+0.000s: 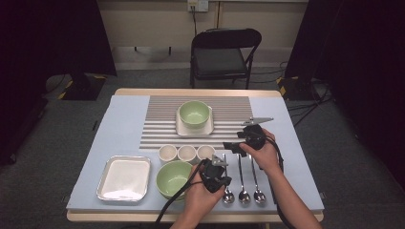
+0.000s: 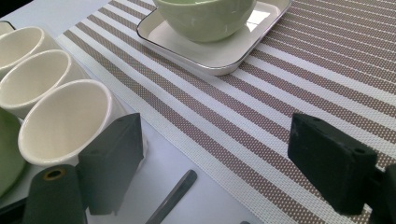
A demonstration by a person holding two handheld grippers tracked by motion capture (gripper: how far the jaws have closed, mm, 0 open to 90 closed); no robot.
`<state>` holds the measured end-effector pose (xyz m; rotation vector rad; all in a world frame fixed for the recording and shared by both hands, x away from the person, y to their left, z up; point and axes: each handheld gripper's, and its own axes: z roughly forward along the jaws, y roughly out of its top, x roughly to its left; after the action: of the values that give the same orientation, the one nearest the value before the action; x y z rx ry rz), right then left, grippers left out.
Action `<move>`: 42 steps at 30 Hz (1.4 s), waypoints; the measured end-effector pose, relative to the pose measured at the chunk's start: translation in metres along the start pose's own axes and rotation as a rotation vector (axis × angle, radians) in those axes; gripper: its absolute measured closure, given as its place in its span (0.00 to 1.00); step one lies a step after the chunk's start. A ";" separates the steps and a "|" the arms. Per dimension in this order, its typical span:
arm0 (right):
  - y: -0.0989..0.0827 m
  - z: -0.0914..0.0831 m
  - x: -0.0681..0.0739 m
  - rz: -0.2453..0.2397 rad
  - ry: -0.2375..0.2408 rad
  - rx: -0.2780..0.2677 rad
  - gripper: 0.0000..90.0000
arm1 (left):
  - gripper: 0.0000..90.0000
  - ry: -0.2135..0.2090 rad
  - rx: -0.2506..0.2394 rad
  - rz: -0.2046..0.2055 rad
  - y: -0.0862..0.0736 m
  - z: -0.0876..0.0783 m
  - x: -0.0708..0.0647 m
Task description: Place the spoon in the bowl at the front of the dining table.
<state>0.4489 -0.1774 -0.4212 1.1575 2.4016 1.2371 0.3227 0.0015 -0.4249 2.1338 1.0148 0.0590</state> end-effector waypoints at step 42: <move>-0.009 0.007 0.004 -0.002 0.008 0.013 0.19 | 1.00 -0.017 0.042 0.028 -0.017 0.012 -0.011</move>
<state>0.4447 -0.1735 -0.4314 1.1562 2.4201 1.2298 0.3082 -0.0065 -0.4413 2.1831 0.9844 0.0333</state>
